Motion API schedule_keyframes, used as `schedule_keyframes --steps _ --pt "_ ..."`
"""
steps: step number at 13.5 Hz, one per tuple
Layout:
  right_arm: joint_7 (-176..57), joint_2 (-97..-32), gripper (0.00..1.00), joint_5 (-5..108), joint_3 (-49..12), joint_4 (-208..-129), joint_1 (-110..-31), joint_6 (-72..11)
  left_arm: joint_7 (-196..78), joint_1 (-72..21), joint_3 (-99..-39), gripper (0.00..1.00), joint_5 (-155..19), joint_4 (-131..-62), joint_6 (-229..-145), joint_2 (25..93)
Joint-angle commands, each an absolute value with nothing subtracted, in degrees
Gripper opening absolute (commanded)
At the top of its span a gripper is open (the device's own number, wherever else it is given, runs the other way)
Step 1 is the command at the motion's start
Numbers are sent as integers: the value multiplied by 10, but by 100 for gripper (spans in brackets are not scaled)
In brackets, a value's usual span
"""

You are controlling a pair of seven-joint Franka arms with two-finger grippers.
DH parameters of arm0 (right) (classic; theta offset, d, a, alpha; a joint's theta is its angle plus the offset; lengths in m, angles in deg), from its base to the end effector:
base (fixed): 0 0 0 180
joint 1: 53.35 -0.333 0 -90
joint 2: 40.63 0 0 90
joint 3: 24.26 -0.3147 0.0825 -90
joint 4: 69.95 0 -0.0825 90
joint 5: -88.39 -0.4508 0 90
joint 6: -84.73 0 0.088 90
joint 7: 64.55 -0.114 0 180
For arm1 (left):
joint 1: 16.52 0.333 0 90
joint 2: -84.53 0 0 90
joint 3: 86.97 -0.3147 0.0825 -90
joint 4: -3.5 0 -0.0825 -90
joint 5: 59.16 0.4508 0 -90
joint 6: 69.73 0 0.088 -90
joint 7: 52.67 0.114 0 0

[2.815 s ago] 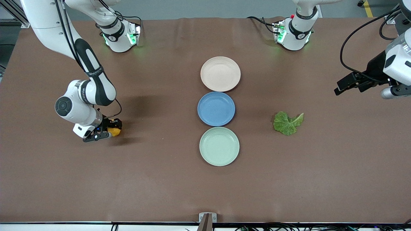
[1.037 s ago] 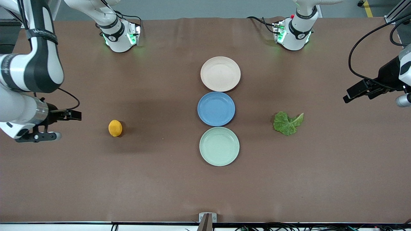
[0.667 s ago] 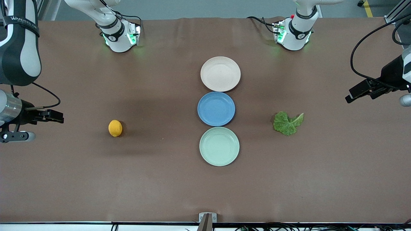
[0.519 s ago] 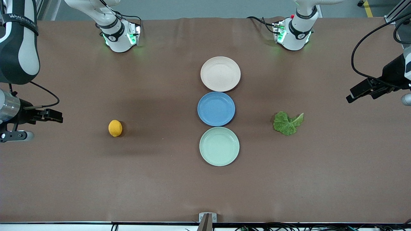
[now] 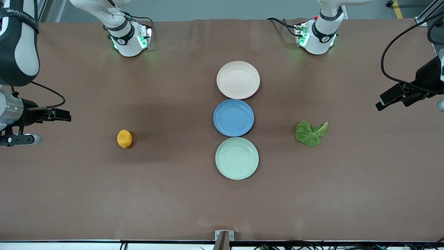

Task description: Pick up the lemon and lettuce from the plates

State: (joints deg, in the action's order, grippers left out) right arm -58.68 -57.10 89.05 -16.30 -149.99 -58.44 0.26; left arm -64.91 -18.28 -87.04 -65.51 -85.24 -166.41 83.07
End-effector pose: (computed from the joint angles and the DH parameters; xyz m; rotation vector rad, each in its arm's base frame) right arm 0.6870 -0.0248 0.5141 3.0880 0.0834 -0.3266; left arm 0.6413 -0.0303 0.6237 3.0007 0.2871 0.1491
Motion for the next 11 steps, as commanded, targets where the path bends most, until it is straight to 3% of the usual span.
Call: schedule_keyframes --steps 1,4,11 --pt "-604 -557 100 878 -167 -1505 -581 6 -638 -187 -858 100 -601 -847 -1623 839" --pt "-599 -520 100 876 -176 -1540 -559 -6 -636 -184 -855 100 -606 -847 -1585 850" --pt "-595 -391 100 879 -214 -1684 -532 -76 -637 -185 -855 100 -606 -846 -1587 848"
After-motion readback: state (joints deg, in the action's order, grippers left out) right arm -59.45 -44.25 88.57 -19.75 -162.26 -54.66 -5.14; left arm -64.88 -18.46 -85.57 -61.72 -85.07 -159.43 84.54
